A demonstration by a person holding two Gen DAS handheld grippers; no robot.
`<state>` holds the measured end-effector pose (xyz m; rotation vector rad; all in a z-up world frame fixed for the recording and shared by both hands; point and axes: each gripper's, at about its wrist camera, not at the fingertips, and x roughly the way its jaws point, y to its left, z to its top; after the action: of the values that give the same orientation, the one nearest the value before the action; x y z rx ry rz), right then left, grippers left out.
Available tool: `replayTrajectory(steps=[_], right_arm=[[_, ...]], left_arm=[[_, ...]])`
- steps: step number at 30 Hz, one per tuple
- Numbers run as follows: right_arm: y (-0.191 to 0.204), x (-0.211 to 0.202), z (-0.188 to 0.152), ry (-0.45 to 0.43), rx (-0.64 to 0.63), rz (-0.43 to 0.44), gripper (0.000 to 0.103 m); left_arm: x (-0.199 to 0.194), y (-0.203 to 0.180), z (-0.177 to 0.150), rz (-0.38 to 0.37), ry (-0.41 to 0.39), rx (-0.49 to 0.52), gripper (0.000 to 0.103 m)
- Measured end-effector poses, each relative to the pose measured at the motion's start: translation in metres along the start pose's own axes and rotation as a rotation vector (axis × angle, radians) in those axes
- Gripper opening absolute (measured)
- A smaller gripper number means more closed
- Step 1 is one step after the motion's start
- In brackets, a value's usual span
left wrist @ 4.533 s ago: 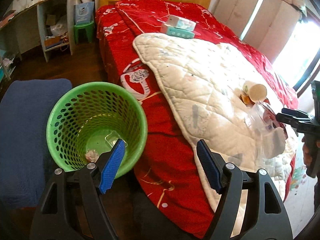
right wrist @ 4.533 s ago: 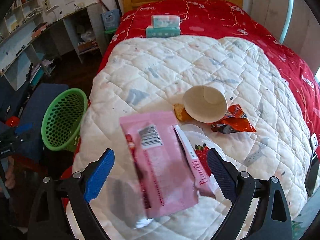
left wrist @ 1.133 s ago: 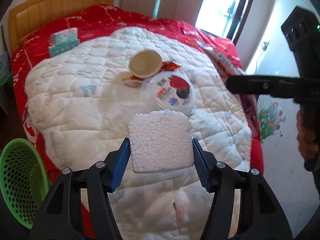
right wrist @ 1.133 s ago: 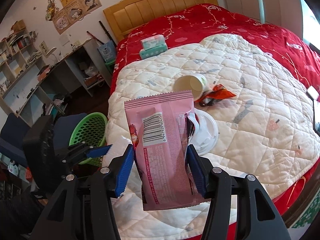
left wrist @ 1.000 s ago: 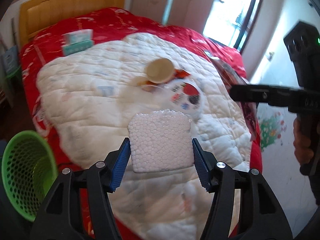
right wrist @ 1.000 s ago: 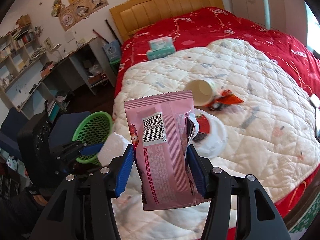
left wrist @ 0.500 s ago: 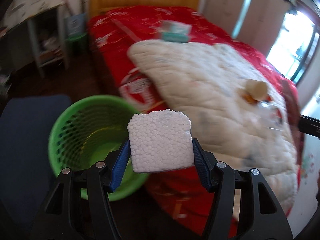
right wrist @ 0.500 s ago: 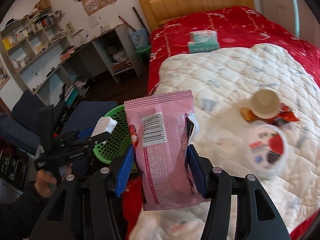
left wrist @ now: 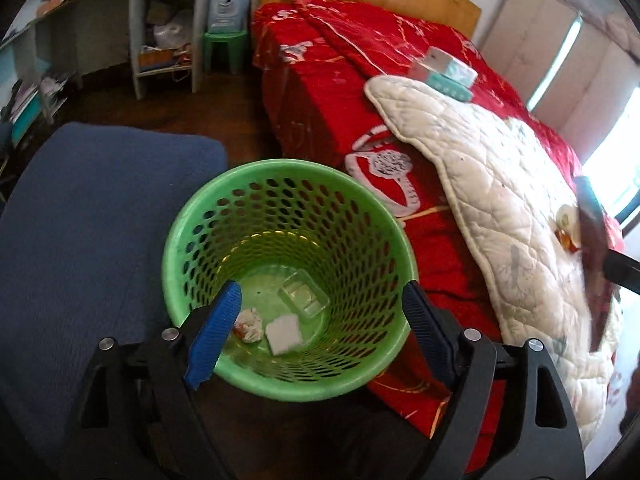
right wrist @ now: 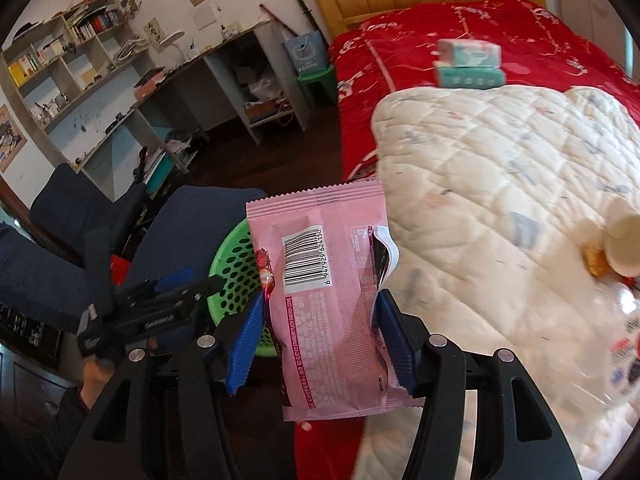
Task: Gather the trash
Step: 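Drop the foam piece into the basket with the left tool while the right tool drops the wrapper, then move the right tool back to the bed and grasp the clear cup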
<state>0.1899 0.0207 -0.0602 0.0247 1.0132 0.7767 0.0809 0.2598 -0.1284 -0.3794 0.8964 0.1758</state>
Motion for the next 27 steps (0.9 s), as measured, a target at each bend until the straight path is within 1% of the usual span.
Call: replayTrajectory(steps=[6, 12, 14, 15, 16, 17, 18, 22, 25, 27], right_arm=[[0.03, 0.044, 0.012, 0.04, -0.018, 0.021, 0.057], [0.055, 0.086, 0.023, 0.07, 0.01, 0.039, 0.059], [0.061, 0.096, 0.026, 0.074, 0.026, 0.058, 0.066], [0.065, 0.101, 0.028, 0.071, 0.029, 0.06, 0.073], [0.069, 0.103, 0.03, 0.063, 0.027, 0.064, 0.074], [0.073, 0.105, 0.031, 0.055, 0.025, 0.071, 0.078], [0.075, 0.107, 0.032, 0.052, 0.027, 0.075, 0.084], [0.076, 0.103, 0.036, 0.031, 0.053, 0.097, 0.085], [0.071, 0.091, 0.032, 0.023, 0.047, 0.086, 0.085], [0.063, 0.079, 0.029, 0.014, 0.039, 0.056, 0.085]], left_arm=[[-0.02, 0.021, -0.011, 0.015, -0.027, -0.052, 0.082], [-0.034, 0.038, -0.02, 0.031, -0.048, -0.089, 0.083], [-0.037, 0.04, -0.021, 0.037, -0.053, -0.092, 0.083], [-0.038, 0.041, -0.022, 0.038, -0.055, -0.093, 0.083], [-0.038, 0.041, -0.023, 0.038, -0.054, -0.094, 0.083], [-0.038, 0.042, -0.023, 0.038, -0.053, -0.095, 0.084], [-0.038, 0.042, -0.024, 0.038, -0.053, -0.095, 0.084], [-0.036, 0.04, -0.023, 0.029, -0.046, -0.101, 0.084], [-0.035, 0.031, -0.022, 0.021, -0.049, -0.079, 0.084], [-0.036, 0.025, -0.022, 0.015, -0.05, -0.066, 0.084]])
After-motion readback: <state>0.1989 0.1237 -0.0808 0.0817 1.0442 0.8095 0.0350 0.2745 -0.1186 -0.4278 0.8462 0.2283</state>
